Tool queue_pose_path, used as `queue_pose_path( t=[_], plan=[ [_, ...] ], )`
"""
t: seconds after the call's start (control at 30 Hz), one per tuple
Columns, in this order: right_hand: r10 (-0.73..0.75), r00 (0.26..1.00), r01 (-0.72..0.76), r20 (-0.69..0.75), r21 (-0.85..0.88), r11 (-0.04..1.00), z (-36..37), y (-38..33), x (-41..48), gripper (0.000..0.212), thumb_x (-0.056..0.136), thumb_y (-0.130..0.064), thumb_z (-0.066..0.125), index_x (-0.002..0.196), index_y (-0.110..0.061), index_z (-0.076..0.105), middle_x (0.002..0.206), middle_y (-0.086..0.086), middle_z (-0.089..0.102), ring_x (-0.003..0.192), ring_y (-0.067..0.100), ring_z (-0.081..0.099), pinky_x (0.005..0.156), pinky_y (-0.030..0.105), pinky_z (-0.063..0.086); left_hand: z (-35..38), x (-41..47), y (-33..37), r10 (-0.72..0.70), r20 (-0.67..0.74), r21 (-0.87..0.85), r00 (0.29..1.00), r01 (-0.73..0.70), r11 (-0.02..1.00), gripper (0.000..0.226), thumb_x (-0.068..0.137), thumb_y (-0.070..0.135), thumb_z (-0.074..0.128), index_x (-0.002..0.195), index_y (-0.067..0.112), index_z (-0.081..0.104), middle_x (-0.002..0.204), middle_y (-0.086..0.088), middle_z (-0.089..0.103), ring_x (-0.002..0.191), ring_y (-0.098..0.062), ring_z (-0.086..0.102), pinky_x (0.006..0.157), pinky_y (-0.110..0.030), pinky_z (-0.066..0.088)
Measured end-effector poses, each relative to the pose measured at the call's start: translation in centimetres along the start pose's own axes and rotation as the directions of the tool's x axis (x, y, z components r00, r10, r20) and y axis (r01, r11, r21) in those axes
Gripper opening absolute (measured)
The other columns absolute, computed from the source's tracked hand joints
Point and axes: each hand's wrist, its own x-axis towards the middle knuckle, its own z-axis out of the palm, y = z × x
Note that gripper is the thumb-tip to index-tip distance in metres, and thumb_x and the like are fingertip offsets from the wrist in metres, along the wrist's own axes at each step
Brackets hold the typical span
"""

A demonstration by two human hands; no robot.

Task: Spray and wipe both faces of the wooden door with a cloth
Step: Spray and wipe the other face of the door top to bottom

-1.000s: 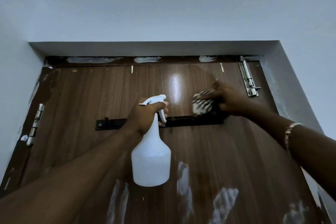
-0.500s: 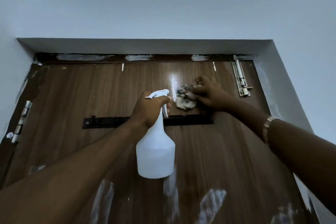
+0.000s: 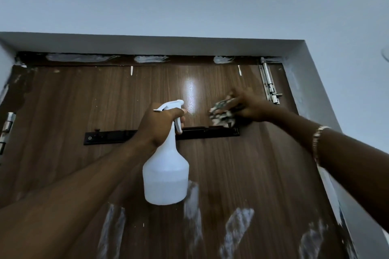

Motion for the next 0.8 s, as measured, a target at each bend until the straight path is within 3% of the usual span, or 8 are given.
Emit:
queue_pose_path(
  t=[0.1,0.2,0.27,0.4,0.53,0.63,0.7,0.8],
  plan=[
    [0.176,0.961,-0.198,-0.213,-0.09,0.976,-1.9,3.7,-1.1,0.037,0.084,-0.036,0.068,0.121,-0.04,0.069,0.114,-0.004,0.05,0.107,0.029,0.052,0.095,0.051,0.046,0.4,-0.4,-0.4,-0.022,0.003,-0.02,1.0,0.022,1.0,0.014,0.096,0.009,0.065,0.092,0.011,0.078,0.071,-0.006,0.071,0.068,-0.018,0.067,0.068,-0.031,0.05],
    [0.281,0.864,-0.334,-0.418,-0.059,0.941,-1.7,0.5,3.7,0.039,0.086,-0.026,0.065,0.124,-0.029,0.07,0.111,0.005,0.058,0.099,0.031,0.058,0.089,0.041,0.049,1.5,-0.2,-0.2,0.003,0.006,0.007,1.0,-0.003,1.0,0.016,0.095,0.01,0.064,0.094,-0.001,0.076,0.073,-0.01,0.071,0.066,-0.017,0.067,0.062,-0.028,0.052],
    [0.217,0.901,-0.243,-0.375,-0.021,0.97,-0.2,-2.3,4.6,0.038,0.085,-0.022,0.067,0.122,-0.023,0.071,0.114,0.005,0.059,0.1,0.028,0.058,0.085,0.035,0.049,2.4,-0.1,0.3,0.027,0.026,0.0,0.999,-0.027,1.0,0.016,0.096,0.012,0.064,0.102,0.002,0.076,0.073,-0.011,0.071,0.069,-0.014,0.067,0.061,-0.024,0.054],
    [0.025,0.967,-0.061,-0.253,-0.135,0.989,1.6,-0.9,-2.8,0.031,0.086,-0.019,0.068,0.117,-0.021,0.073,0.127,0.005,0.058,0.104,0.028,0.058,0.082,0.038,0.05,4.4,0.0,0.9,0.043,0.052,-0.018,0.998,-0.042,0.999,0.019,0.096,0.011,0.064,0.104,-0.003,0.074,0.077,-0.018,0.07,0.072,-0.019,0.067,0.06,-0.025,0.053],
    [0.176,0.93,-0.259,-0.324,-0.236,0.937,-0.9,4.1,-6.0,0.034,0.083,-0.02,0.076,0.115,-0.013,0.073,0.112,0.013,0.058,0.095,0.035,0.061,0.073,0.035,0.049,6.5,0.8,1.2,0.057,0.058,0.005,0.997,-0.057,0.998,0.019,0.096,0.012,0.066,0.101,-0.005,0.075,0.078,-0.013,0.071,0.069,-0.021,0.067,0.057,-0.027,0.051],
    [0.265,0.867,-0.416,-0.423,-0.321,0.851,-2.6,4.8,-1.6,0.029,0.089,-0.028,0.068,0.114,-0.012,0.069,0.126,0.015,0.052,0.111,0.041,0.05,0.087,0.043,0.046,9.1,1.8,1.6,0.071,0.05,0.002,0.996,-0.072,0.997,0.018,0.096,0.012,0.067,0.097,-0.004,0.075,0.077,-0.012,0.071,0.068,-0.022,0.068,0.06,-0.029,0.05],
    [0.364,0.817,-0.507,-0.447,-0.256,0.823,-2.8,4.1,0.3,0.028,0.092,-0.024,0.061,0.117,-0.011,0.066,0.137,0.016,0.047,0.118,0.044,0.045,0.096,0.044,0.042,10.8,2.1,1.9,0.069,0.053,-0.02,0.996,-0.068,0.997,0.016,0.096,0.011,0.067,0.094,-0.002,0.075,0.077,-0.011,0.072,0.07,-0.024,0.069,0.062,-0.031,0.053],
    [0.343,0.848,-0.451,-0.404,-0.211,0.867,-0.3,3.6,-2.9,0.044,0.091,-0.026,0.066,0.132,-0.014,0.057,0.147,0.015,0.04,0.128,0.045,0.04,0.098,0.049,0.046,13.6,2.5,2.4,0.04,0.055,-0.076,0.998,-0.036,0.996,0.013,0.095,0.008,0.066,0.088,0.002,0.075,0.078,-0.011,0.073,0.069,-0.019,0.07,0.057,-0.027,0.055]
  ],
)
